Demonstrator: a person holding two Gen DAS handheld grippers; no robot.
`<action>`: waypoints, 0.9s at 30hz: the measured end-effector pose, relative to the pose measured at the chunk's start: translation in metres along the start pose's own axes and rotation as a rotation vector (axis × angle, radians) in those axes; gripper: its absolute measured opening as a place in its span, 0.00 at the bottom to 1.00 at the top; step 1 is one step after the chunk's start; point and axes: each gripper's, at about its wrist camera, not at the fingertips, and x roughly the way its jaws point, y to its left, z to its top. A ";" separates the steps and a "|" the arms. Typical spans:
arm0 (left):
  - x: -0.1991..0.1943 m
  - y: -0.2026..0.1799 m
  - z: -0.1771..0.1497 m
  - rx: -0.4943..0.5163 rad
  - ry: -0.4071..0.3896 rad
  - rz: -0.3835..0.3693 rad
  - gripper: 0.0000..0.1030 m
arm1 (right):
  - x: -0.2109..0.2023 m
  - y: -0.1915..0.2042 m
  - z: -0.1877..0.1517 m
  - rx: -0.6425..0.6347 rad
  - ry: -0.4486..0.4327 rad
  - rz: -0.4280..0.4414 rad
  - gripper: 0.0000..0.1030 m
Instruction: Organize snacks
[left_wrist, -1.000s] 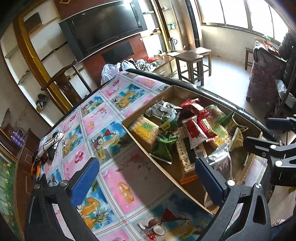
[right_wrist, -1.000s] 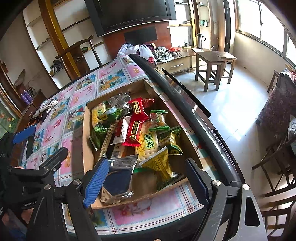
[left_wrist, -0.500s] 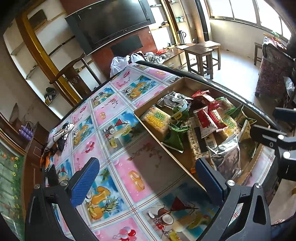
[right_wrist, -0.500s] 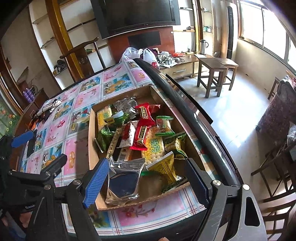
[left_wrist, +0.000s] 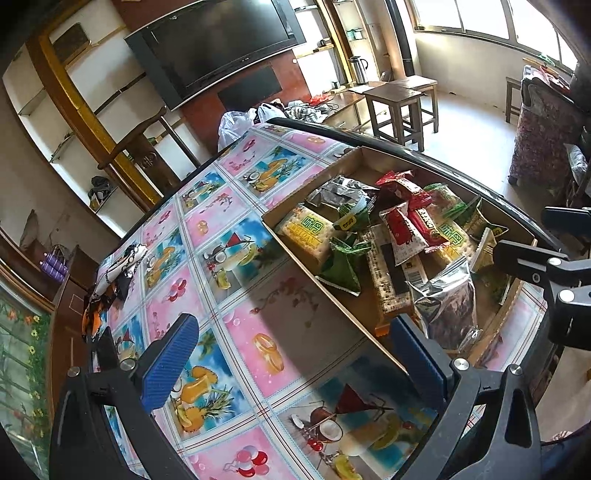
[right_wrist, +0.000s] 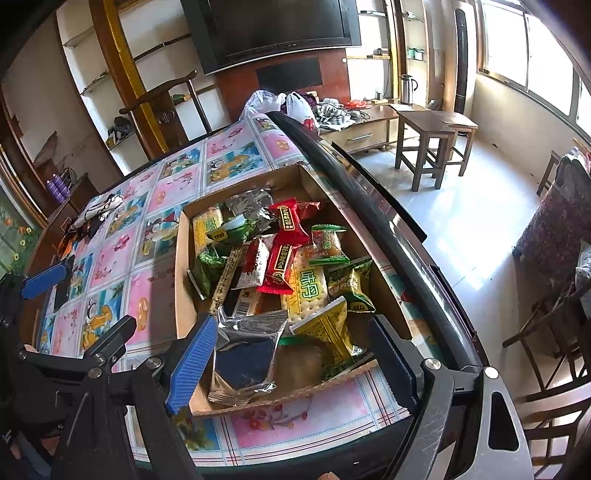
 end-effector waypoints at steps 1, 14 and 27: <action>0.000 -0.001 -0.001 0.003 -0.001 0.002 1.00 | 0.000 -0.001 -0.001 0.001 0.001 -0.001 0.84; 0.001 -0.009 -0.003 0.010 0.009 -0.005 1.00 | -0.002 -0.006 -0.003 0.008 0.006 -0.006 0.84; 0.001 -0.012 -0.003 0.012 0.011 -0.017 1.00 | -0.005 -0.012 -0.006 0.019 0.007 -0.017 0.84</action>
